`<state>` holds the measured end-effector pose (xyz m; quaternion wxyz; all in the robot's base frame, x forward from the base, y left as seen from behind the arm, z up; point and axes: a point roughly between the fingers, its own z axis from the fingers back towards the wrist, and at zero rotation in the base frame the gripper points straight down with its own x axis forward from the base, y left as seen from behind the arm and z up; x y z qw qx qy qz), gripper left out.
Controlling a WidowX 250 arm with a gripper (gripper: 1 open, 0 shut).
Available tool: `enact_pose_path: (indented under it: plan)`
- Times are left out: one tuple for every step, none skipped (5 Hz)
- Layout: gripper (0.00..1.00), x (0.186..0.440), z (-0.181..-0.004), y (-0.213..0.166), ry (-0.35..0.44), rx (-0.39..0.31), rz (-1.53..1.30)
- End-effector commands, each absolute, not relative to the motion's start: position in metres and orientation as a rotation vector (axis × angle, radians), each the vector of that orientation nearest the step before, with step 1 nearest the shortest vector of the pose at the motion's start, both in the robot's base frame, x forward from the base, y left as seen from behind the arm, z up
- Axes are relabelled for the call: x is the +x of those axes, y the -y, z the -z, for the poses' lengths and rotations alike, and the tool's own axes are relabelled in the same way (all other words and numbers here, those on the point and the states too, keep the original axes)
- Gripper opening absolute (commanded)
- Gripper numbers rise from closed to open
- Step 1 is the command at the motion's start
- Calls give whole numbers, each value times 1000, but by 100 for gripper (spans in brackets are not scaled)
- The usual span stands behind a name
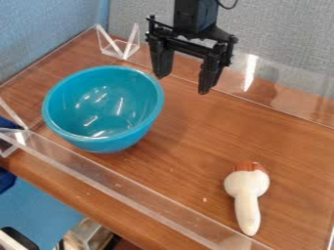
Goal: Put the mushroom in the blue bowl
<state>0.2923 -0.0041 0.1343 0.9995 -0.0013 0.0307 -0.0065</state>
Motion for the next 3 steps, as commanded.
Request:
enact_pose_path:
  plan:
    - [100, 290, -129, 7, -74, -4, 10]
    - [100, 279, -124, 30, -72, -3, 33]
    - [100, 269, -118, 60, -46, 15, 50]
